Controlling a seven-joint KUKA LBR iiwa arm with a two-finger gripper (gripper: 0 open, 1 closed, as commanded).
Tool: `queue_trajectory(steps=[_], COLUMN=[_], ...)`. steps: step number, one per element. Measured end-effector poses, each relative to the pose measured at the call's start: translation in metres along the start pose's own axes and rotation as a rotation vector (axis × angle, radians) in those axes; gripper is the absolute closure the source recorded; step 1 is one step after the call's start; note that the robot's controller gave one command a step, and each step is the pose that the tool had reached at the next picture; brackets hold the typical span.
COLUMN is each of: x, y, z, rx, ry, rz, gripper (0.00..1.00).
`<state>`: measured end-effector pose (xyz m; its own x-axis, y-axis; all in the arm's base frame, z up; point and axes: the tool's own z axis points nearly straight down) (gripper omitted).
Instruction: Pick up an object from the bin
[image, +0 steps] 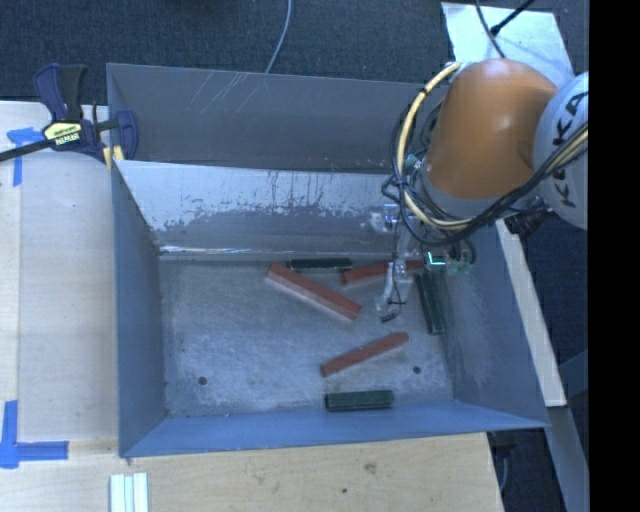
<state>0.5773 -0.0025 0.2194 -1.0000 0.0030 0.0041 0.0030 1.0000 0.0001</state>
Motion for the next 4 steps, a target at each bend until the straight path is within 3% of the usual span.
queue_trajectory(steps=[1,2,3,4], x=[-0.002,0.024,0.065,0.041], y=[0.0,-0.006,-0.014,-0.013], z=[-0.004,0.061,0.058,0.102], rx=[0.0,0.001,0.001,0.0], ry=[-0.008,-0.011,-0.007,-0.003], rz=[0.0,-0.094,-0.206,-0.214], gripper=[0.0,0.0,0.0,0.0])
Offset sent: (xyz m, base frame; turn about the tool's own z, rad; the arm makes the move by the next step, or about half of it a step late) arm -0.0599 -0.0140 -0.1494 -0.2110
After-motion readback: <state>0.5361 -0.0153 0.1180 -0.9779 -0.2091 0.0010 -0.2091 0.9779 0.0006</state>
